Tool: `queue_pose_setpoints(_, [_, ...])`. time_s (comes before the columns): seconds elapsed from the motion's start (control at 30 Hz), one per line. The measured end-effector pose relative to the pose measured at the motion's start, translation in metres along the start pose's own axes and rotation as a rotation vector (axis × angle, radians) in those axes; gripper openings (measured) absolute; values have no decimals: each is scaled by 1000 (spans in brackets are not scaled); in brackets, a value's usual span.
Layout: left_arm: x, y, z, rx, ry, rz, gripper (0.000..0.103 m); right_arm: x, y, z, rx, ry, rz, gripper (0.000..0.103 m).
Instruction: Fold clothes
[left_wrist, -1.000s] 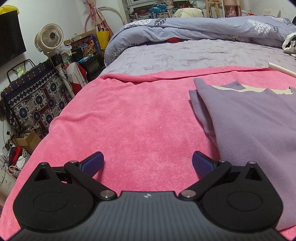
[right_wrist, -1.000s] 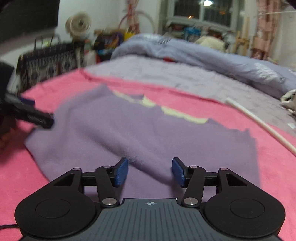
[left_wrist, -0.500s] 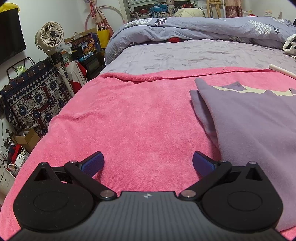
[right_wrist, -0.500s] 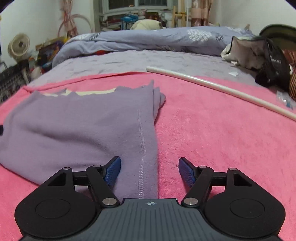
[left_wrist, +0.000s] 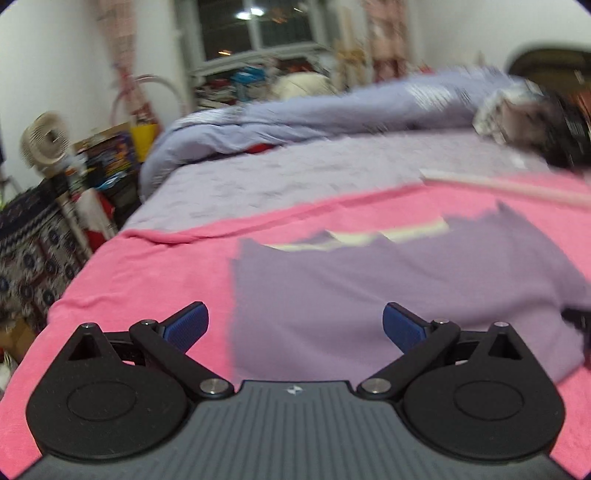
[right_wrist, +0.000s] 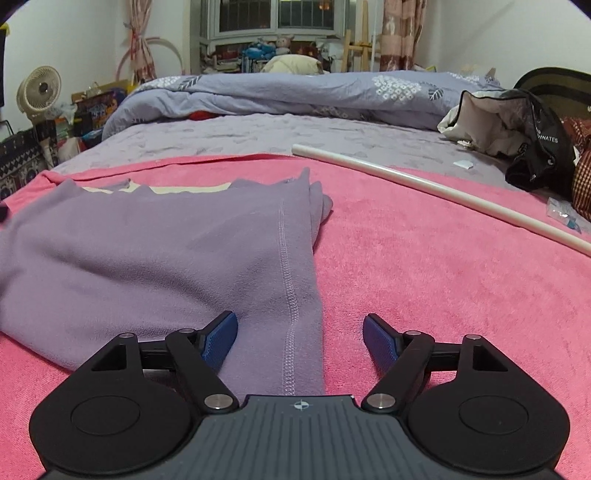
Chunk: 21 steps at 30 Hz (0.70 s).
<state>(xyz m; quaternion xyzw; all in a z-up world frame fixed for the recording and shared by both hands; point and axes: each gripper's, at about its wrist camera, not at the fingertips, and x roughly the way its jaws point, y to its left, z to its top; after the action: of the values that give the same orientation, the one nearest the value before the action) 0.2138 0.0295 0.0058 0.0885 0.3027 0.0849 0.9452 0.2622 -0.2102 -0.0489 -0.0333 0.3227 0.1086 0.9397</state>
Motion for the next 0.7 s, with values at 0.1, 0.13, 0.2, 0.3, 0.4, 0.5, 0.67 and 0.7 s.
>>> queue_pose_setpoints(0.1, [21, -44, -16, 156, 56, 62, 103, 0, -1, 0, 5, -2, 4, 76])
queue_pose_setpoints(0.13, [20, -52, -21, 192, 34, 95, 103, -1, -1, -1, 6, -3, 5, 76])
queue_pose_setpoints(0.2, [15, -61, -28, 248, -22, 149, 103, -2, -1, 0, 6, -7, 5, 76])
queue_pose_setpoints(0.3, [13, -58, -31, 232, -38, 143, 103, -14, 3, -1, -2, -62, 11, 67])
queue_pose_setpoints(0.4, [12, -31, -27, 93, -23, 92, 103, -37, 20, -2, -35, -164, 123, 55])
queue_pose_setpoints(0.5, [11, -3, -27, -58, -23, 177, 101, -37, 44, -2, -73, -151, 230, 41])
queue_pose_setpoints(0.67, [24, 25, -30, -160, 65, 180, 101, -24, 85, -4, -137, -67, 328, 39])
queue_pose_setpoints(0.7, [23, 24, -31, -152, 63, 183, 101, -20, 91, -4, -151, -46, 312, 39])
